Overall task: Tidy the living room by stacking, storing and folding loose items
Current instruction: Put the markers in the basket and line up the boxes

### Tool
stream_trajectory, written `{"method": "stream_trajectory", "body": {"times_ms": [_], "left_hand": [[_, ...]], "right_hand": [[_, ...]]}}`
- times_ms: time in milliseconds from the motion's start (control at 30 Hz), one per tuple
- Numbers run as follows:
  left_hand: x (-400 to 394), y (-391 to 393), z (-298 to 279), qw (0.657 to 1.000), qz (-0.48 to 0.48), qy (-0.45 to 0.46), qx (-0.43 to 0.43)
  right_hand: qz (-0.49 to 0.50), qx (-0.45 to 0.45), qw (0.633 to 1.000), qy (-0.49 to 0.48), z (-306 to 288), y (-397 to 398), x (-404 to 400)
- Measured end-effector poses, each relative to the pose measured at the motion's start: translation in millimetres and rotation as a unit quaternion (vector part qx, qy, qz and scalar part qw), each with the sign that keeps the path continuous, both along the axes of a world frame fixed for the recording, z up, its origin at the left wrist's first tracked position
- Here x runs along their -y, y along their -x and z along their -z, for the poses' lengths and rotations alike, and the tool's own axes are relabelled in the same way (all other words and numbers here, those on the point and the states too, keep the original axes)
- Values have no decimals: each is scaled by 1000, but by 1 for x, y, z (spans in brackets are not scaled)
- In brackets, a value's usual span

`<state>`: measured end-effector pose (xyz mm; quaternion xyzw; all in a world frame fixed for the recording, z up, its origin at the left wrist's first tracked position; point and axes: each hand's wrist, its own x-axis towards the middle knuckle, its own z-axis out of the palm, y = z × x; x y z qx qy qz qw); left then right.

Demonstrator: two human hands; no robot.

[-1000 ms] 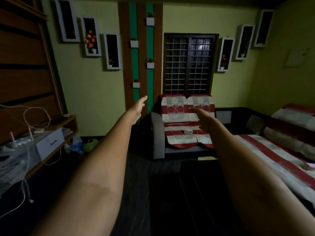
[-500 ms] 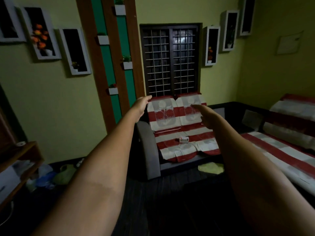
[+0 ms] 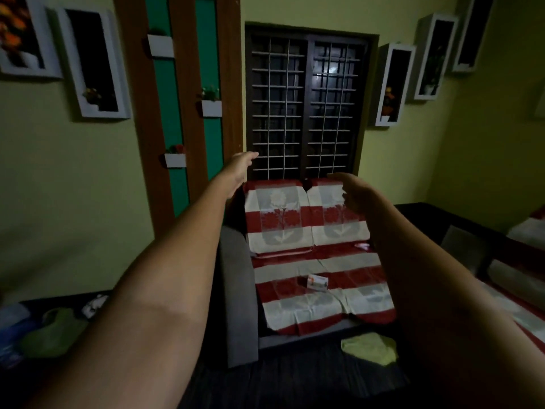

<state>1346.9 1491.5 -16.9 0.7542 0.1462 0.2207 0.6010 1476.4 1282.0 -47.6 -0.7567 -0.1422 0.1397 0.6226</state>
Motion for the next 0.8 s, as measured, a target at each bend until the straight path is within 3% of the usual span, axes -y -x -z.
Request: {"method": "stream_trajectory", "body": {"times_ms": [167,300,433,633,800], "left_hand": [[-37,-120,32,999,13,34,-21],[-66,-234,41,998,54,11,-23],[-82,-338,21,993,115,-1,-19],[-70,-492,-18,977,212,-11,-3],[-38,-586,4,958,286,-5,-20]], "right_hand": [[-14,-10,1000,18,31,-109,-37],[39,-36,999,-3,51,-207,-55],[117,-36,992,-19,33,-274,-65],[208,-10,978,-10,4,-375,-54],[267,-32,963,12,19,-441,-25]]}}
